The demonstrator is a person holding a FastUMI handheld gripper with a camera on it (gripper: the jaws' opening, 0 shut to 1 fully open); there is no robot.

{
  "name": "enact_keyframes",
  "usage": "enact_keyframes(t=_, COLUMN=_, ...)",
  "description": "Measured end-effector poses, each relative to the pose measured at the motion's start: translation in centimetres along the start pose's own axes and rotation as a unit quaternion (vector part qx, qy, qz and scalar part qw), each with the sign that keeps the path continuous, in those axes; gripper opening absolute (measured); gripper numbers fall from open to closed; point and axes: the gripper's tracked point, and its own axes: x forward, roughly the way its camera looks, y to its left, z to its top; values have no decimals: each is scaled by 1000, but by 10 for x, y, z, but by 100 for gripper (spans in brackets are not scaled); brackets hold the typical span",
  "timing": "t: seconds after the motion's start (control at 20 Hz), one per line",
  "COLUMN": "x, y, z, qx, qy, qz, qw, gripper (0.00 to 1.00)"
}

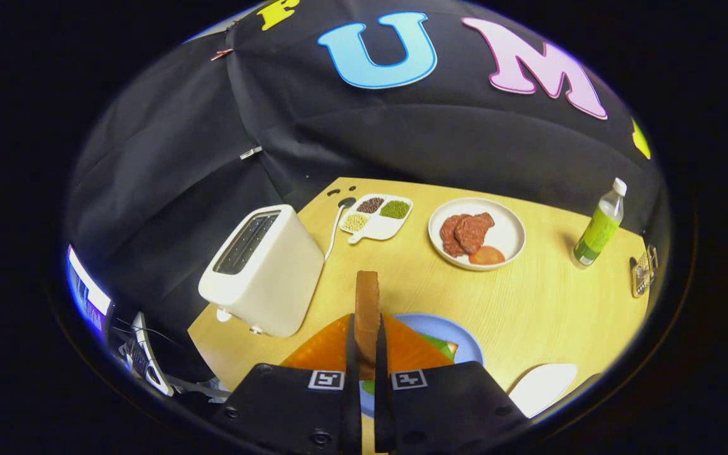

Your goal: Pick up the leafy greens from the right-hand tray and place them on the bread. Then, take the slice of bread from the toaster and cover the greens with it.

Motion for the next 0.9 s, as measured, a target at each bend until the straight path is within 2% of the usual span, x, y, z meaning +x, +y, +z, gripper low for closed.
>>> enact_keyframes(t=0.25, x=5, y=-11, z=-28, qx=47, qy=21, qz=16, qw=999, gripper=12)
enact_keyframes(t=0.6, x=1, y=-54, z=-52, qx=104, qy=41, qz=-10, qw=994, gripper=14)
enact_keyframes(t=0.75, x=-4, y=-75, z=-60, qx=138, qy=48, qz=-28, qw=989, gripper=22)
enact_keyframes(t=0.8, x=-6, y=-80, z=-66, qx=147, qy=52, qz=-36, qw=987, gripper=21)
enact_keyframes(t=0.85, x=-6, y=-85, z=-76, qx=149, qy=64, qz=-41, qw=986, gripper=32)
enact_keyframes(t=0.9, x=-11, y=-87, z=-83, qx=146, qy=73, qz=-48, qw=986, gripper=37)
